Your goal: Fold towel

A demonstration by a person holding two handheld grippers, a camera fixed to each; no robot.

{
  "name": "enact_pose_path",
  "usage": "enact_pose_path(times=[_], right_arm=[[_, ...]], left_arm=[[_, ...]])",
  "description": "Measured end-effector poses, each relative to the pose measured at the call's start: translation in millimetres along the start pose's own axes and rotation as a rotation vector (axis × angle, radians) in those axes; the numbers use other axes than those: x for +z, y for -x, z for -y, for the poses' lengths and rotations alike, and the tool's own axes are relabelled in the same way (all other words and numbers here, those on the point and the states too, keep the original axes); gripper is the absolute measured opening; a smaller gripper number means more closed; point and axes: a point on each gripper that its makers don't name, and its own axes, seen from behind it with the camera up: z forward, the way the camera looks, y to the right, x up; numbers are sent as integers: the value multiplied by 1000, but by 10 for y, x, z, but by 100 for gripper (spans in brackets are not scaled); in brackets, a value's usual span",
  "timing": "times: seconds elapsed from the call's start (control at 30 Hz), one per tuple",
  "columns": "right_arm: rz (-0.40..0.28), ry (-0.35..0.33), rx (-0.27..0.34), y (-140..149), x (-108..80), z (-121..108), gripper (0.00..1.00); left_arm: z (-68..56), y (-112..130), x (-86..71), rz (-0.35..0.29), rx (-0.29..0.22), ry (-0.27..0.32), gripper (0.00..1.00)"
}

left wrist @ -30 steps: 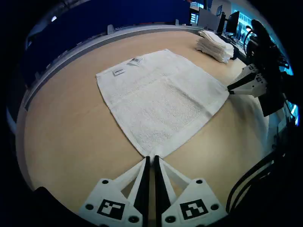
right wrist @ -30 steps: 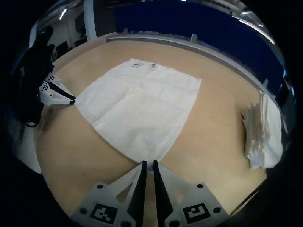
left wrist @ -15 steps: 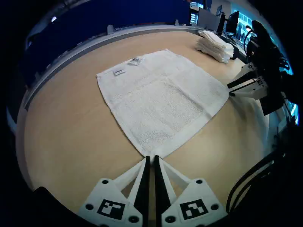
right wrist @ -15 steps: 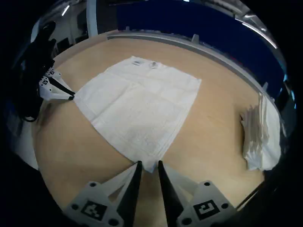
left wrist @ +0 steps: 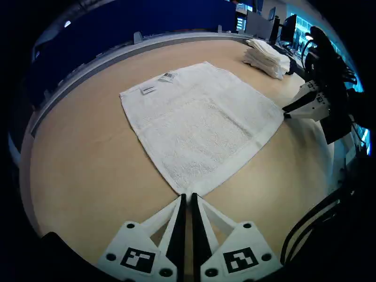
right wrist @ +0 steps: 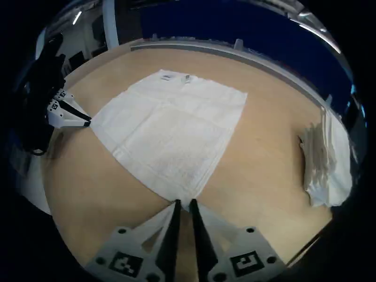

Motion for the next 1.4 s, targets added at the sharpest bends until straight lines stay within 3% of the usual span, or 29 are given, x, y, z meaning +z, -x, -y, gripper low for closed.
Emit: enact_pose_path(times=[0.2, 0.7, 0.93, 1.4], right_arm=[[11, -35, -2, -3, -20, 60, 12], [-19, -26, -2, -145, -143, 34, 10], [-60, -21, -9, -345, -338, 26, 10], [-125, -27, -1, -654, -871, 122, 10]], left_arm=[[4, -1, -6, -1, 0, -1, 8], [-8, -66, -23, -3, -9, -4, 8], [-13, -280, -198, -55, -53, 2, 8], [34, -589, -710, -135, -140, -10, 8]])
